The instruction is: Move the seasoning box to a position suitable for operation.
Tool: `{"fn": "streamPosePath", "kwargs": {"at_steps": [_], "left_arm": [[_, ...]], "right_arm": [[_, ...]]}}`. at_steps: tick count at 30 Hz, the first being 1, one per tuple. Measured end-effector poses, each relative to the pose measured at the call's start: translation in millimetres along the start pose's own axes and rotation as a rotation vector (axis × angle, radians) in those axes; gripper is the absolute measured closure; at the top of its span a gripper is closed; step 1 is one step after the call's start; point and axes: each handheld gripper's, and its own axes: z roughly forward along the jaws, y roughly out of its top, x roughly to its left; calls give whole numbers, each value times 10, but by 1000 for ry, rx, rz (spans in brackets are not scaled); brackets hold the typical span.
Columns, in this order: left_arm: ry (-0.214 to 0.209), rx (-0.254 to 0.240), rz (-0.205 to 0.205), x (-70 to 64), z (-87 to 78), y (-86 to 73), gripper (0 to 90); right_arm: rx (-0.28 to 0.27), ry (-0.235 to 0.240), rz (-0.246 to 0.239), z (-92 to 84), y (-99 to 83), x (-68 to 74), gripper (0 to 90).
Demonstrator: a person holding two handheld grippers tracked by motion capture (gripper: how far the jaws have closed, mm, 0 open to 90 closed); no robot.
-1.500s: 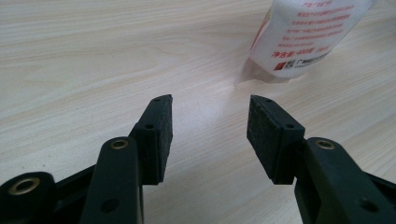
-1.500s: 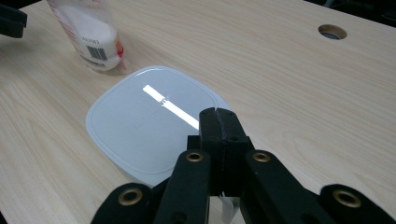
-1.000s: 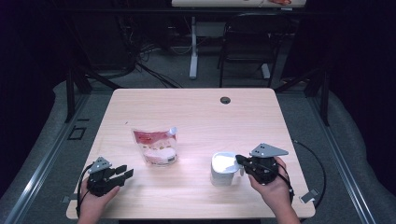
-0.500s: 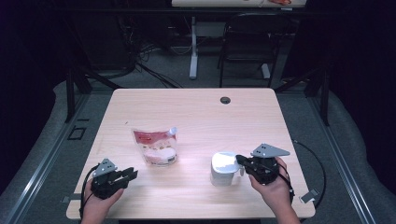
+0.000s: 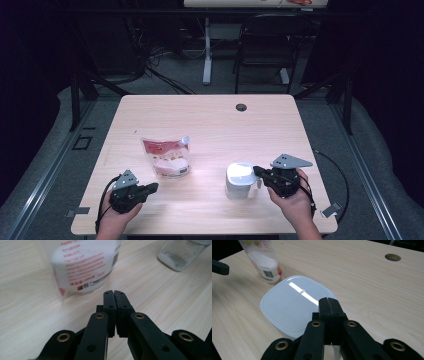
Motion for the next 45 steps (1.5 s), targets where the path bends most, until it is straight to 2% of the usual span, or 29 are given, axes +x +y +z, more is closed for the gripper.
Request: {"fn": "streamPosePath", "kwargs": {"at_steps": [4,8,14,17,19,20,23,26,36,45], "left_arm": [[-20,13,19,-65,70,52,899],[-60,5,22,-158,150,129,900],[-116,1,75,-409,300,316,900],[-133,-6,83,-481,339,370,900],[-158,-17,92,-594,398,460,900],[-158,-17,92,-594,398,460,900],[-192,-28,113,-746,498,600,900],[-216,-30,126,-833,581,691,900],[-258,-19,165,-1073,779,864,900],[-273,-7,171,-1156,889,903,900]], "right_arm": [[0,-3,-2,-1,-3,2,900],[-3,-1,-1,-2,-7,3,900],[-4,-2,2,-5,-13,3,900],[-3,-1,3,-6,-13,1,900],[-4,2,3,-6,-13,-2,900],[-4,2,3,-6,-13,-2,900],[-4,3,1,-5,-14,-4,900],[-4,5,2,-5,-13,-6,900],[-6,6,0,-3,-14,-6,900],[-6,7,1,-3,-15,-7,900]]}}
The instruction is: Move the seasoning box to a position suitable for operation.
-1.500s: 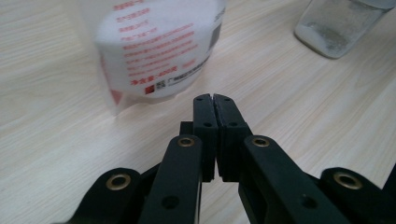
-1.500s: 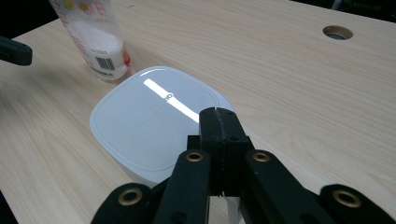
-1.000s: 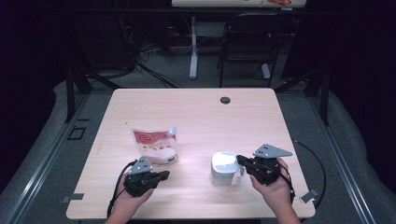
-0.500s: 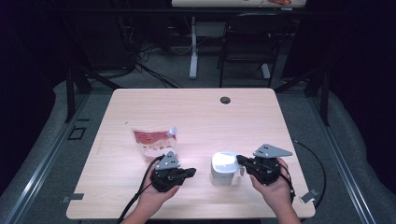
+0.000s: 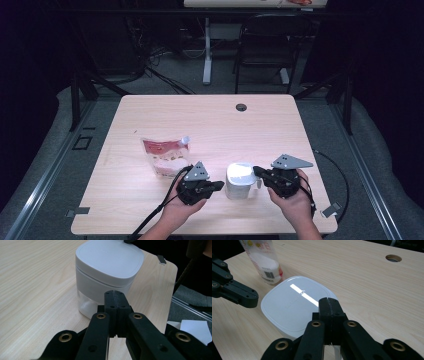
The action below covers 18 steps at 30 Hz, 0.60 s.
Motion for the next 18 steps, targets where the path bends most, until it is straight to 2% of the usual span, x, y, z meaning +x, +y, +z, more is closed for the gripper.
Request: {"fn": "streamPosePath", "kwargs": {"at_steps": [8,9,10,18], "left_arm": [[-13,6,-3,-11,89,-7,900],[3,8,-2,-19,103,-7,900],[-12,14,-2,-13,107,-6,900],[-17,11,-3,-21,124,4,900]], "right_arm": [[-6,3,5,2,-5,-1,900],[-7,2,4,2,-6,-1,900],[-7,2,4,2,-6,-1,900],[-9,4,5,2,-8,-2,900]]}}
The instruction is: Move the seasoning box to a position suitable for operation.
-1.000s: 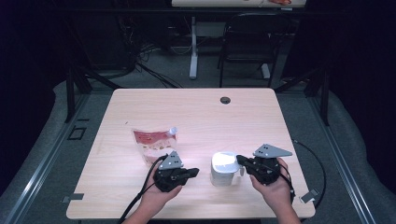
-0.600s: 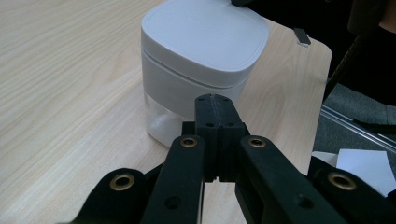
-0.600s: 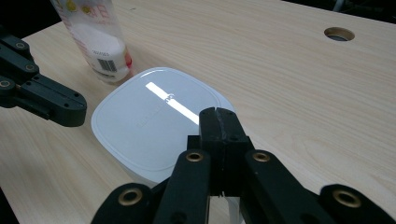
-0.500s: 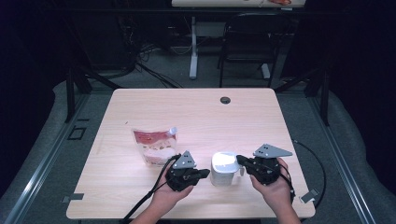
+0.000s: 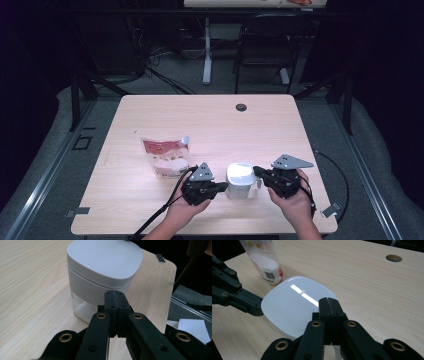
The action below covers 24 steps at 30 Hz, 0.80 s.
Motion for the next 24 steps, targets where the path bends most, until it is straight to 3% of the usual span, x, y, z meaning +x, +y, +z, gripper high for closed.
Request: {"fn": "streamPosePath", "kwargs": {"at_steps": [17,24], "left_arm": [[-2,-14,12,-40,-10,46,900],[-2,-23,6,-38,-12,57,900]], "right_arm": [[-4,-4,8,-4,-12,-6,900],[-6,-7,5,-7,-12,30,831]]}}
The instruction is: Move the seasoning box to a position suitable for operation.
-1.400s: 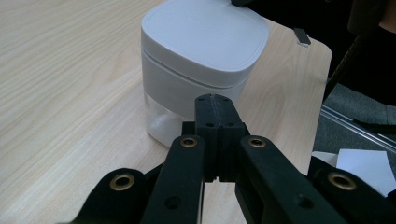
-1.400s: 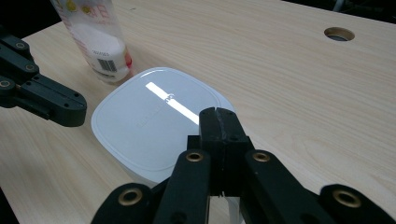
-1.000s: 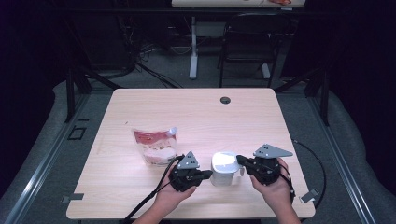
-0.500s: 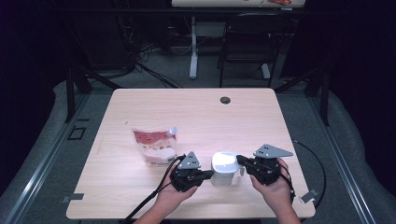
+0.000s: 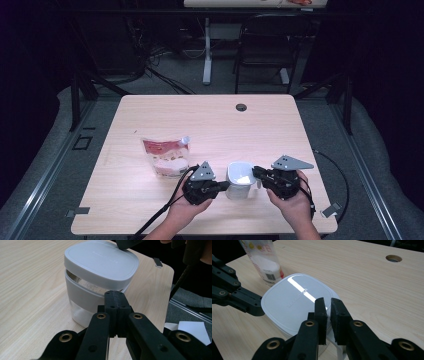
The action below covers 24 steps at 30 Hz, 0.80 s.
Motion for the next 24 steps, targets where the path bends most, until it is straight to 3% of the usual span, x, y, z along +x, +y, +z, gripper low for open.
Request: {"fn": "streamPosePath", "kwargs": {"at_steps": [8,13,19,24], "left_arm": [[-2,-9,7,-12,-28,17,900],[-5,-22,7,-14,-36,29,900],[1,-22,15,-22,-42,79,900],[4,-26,7,-21,-35,93,900]], "right_arm": [[-17,10,-8,-25,-29,58,734],[-37,-6,-14,-78,-87,126,678],[-62,-17,-59,-116,-111,196,542],[-62,-8,-57,-141,-131,206,513]]}}
